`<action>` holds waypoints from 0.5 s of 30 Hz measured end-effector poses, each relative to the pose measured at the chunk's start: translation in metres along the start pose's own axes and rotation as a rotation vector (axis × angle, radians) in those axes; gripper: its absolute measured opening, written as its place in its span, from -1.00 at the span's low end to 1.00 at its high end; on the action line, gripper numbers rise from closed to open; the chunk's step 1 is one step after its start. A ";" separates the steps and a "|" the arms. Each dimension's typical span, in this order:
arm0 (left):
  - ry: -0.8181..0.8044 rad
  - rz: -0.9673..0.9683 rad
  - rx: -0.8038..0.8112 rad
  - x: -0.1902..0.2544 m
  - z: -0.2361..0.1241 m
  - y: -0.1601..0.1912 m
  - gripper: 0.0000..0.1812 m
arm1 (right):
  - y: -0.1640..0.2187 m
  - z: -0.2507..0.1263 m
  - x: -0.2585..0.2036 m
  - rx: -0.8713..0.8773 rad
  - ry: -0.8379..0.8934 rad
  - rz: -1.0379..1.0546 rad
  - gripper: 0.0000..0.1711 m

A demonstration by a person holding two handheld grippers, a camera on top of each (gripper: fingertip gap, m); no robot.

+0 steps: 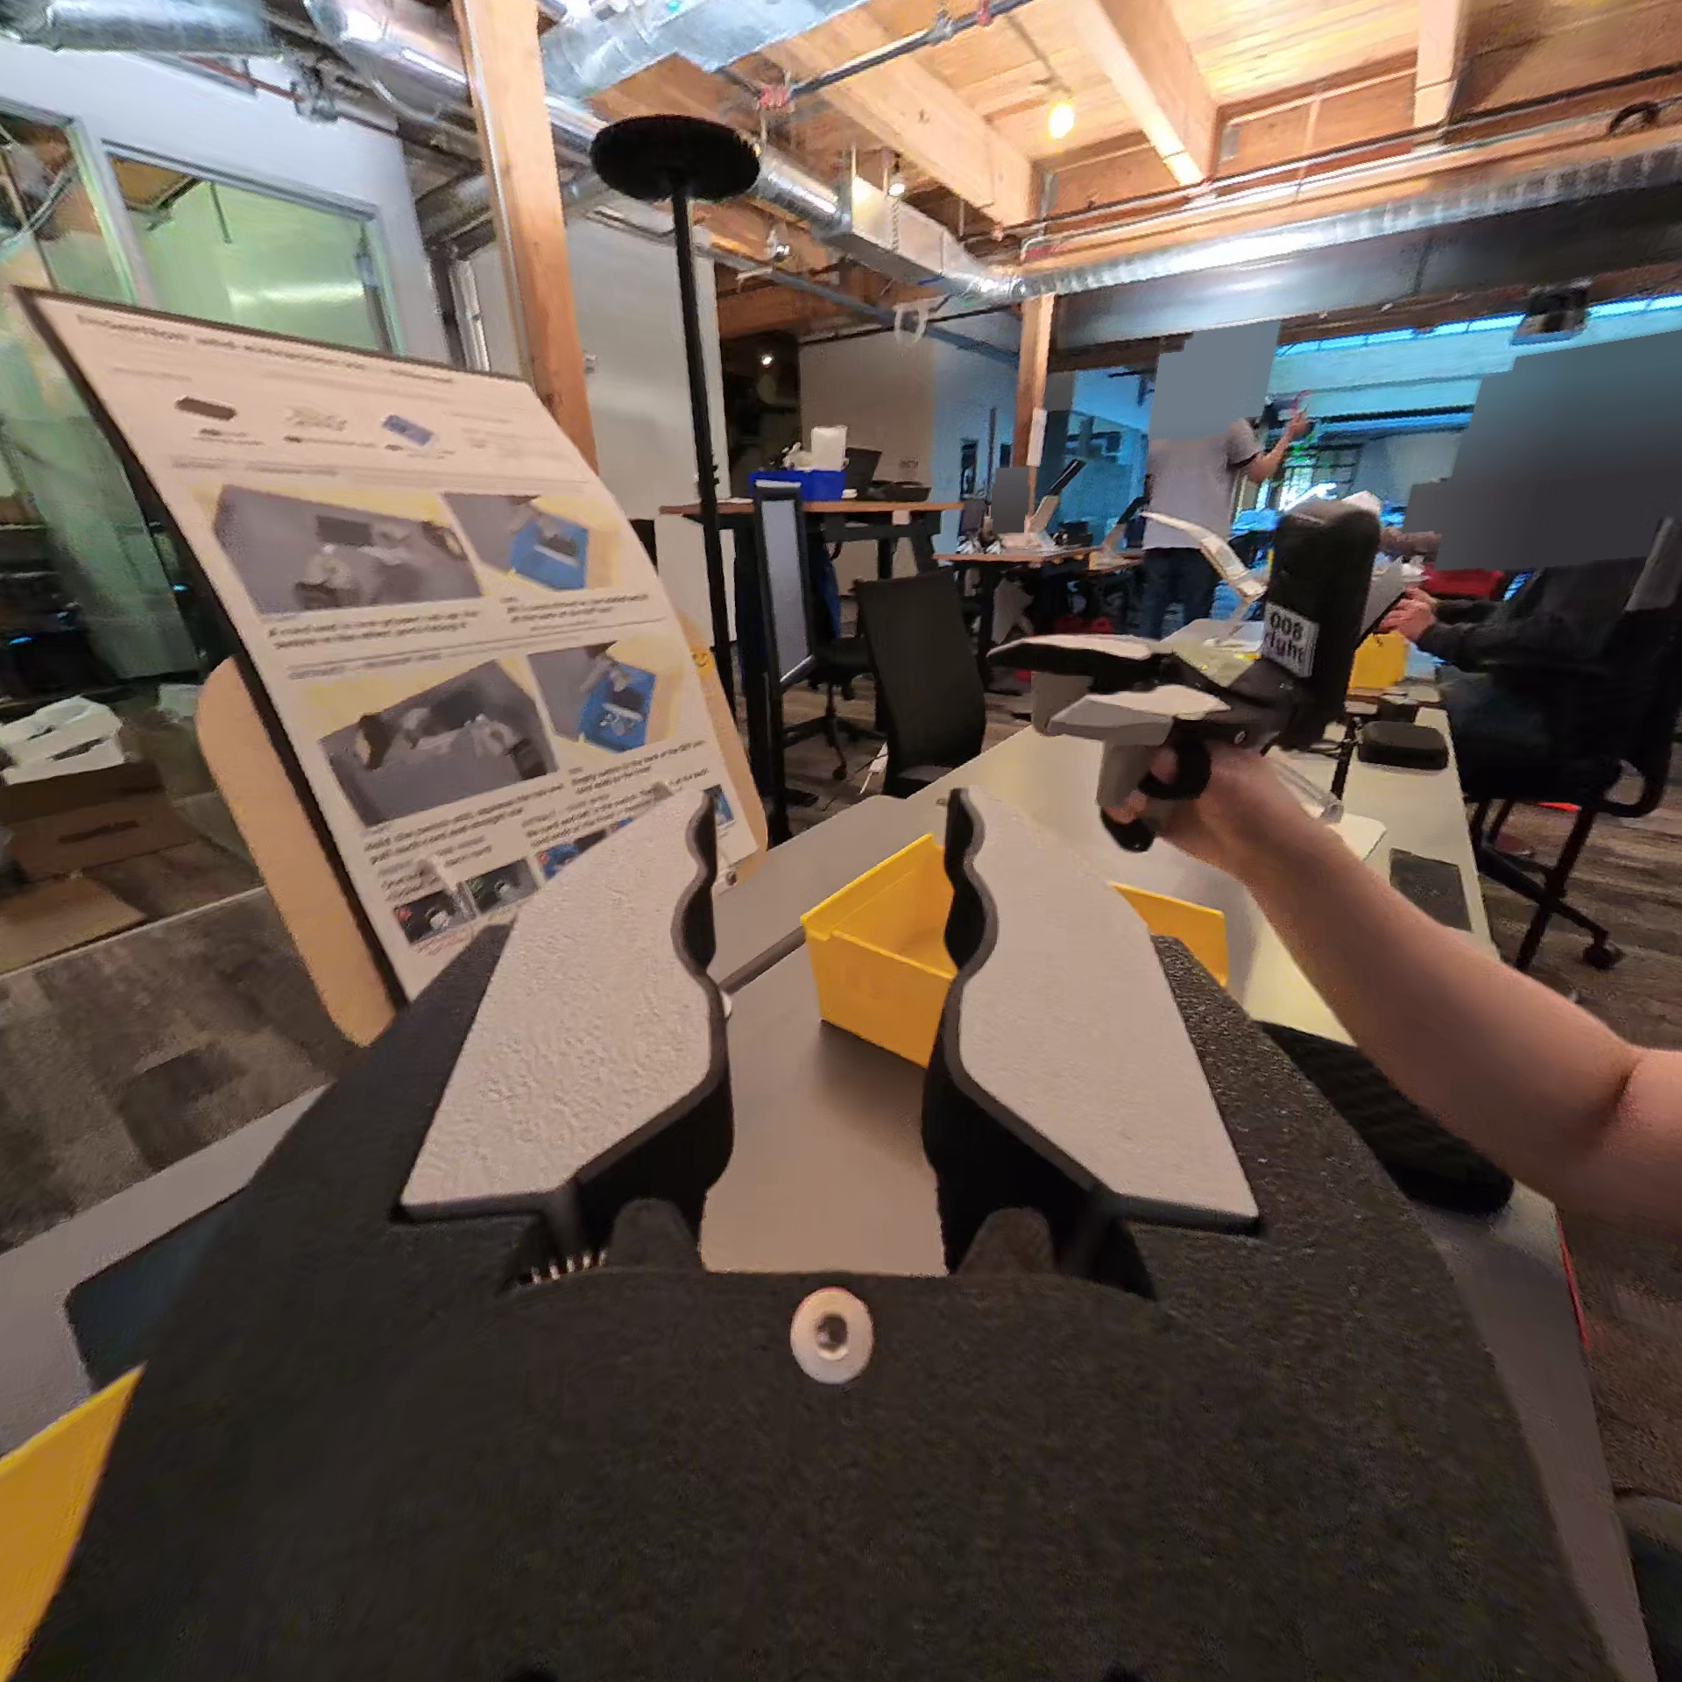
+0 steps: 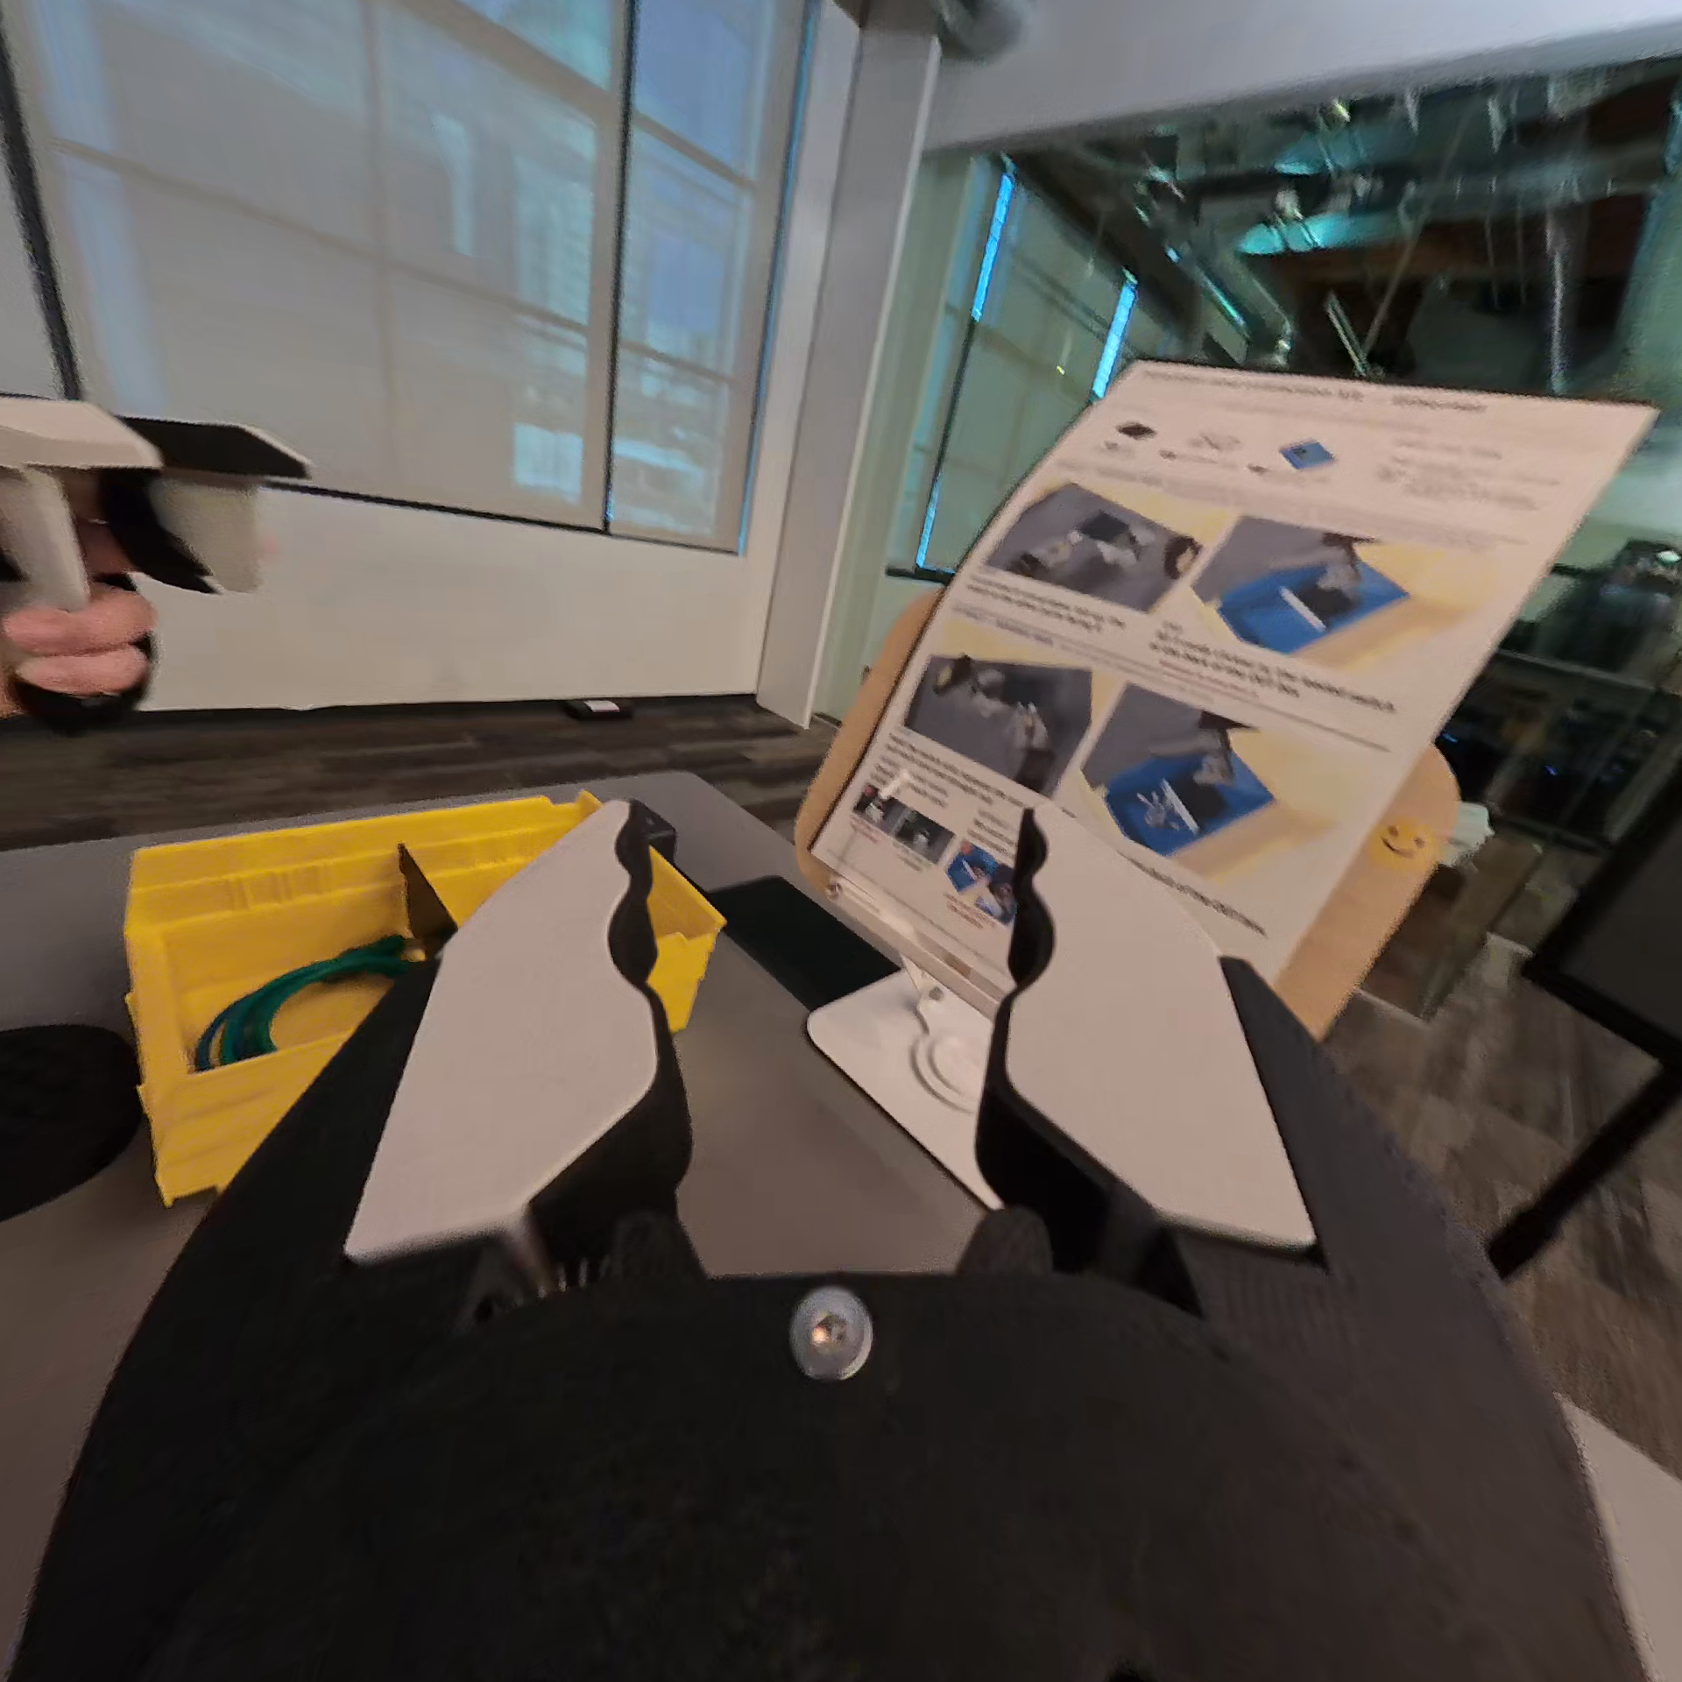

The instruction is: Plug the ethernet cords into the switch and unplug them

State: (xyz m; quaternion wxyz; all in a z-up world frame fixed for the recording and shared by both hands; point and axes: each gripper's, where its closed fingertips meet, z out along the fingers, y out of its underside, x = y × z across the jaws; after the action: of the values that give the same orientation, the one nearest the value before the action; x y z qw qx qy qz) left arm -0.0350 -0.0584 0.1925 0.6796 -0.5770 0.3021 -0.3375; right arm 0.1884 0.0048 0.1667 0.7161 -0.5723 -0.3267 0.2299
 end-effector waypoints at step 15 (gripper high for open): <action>0.102 0.086 -0.028 0.025 0.025 0.015 -0.49 | 0.018 0.019 -0.017 0.044 -0.154 0.109 -0.17</action>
State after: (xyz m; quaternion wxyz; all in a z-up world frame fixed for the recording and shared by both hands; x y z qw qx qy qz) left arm 0.0014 -0.0621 0.1810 0.6691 -0.5552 0.3654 -0.3325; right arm 0.1637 0.0096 0.1478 0.6879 -0.5539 -0.3440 0.3189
